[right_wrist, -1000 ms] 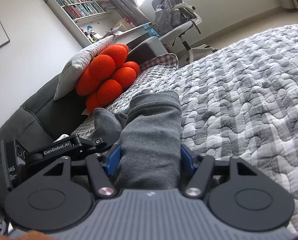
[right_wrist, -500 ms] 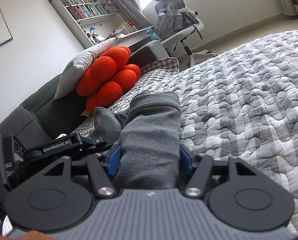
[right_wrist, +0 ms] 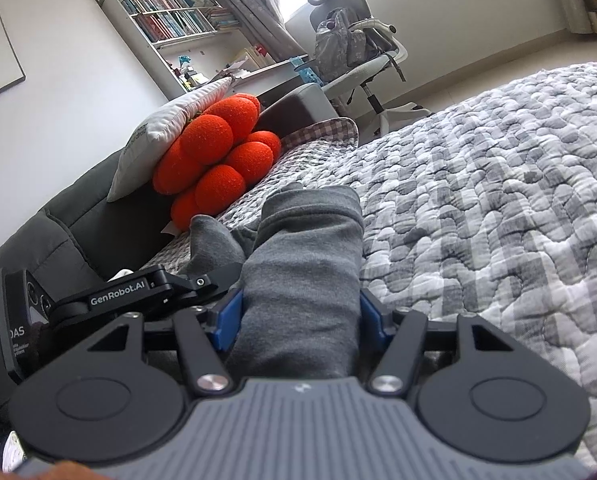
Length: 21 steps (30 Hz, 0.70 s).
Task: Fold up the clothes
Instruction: 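Hold the folded grey shirt bundle closed in both tools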
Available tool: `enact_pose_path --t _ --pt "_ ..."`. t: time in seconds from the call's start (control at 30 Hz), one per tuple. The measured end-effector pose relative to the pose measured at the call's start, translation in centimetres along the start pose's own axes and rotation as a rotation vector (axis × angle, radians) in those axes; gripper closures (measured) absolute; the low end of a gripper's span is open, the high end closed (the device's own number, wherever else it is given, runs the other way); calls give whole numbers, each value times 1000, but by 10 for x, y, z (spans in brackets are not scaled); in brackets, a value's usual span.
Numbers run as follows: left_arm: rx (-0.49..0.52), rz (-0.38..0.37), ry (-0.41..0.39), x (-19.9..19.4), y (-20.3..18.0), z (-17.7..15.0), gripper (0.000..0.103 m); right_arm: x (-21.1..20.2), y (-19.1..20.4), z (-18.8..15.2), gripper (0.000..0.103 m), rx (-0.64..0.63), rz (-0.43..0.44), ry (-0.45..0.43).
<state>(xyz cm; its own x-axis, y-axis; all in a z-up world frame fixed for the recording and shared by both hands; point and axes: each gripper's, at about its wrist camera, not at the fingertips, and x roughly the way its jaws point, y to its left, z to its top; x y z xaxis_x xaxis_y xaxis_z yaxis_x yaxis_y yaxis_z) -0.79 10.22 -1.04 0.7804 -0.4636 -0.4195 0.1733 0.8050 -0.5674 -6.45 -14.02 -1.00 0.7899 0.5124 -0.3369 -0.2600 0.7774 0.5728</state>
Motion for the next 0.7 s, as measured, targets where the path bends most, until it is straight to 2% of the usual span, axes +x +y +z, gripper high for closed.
enact_pose_path --t 0.3,0.47,0.7 --pt "-14 -8 -3 -2 2 0 59 0 12 -1 42 -42 -42 -16" --pt "-36 -19 -3 -3 5 0 61 0 29 -5 47 -123 -96 -38" --pt "-64 -36 2 -5 8 1 65 2 31 -3 52 -140 -104 -45"
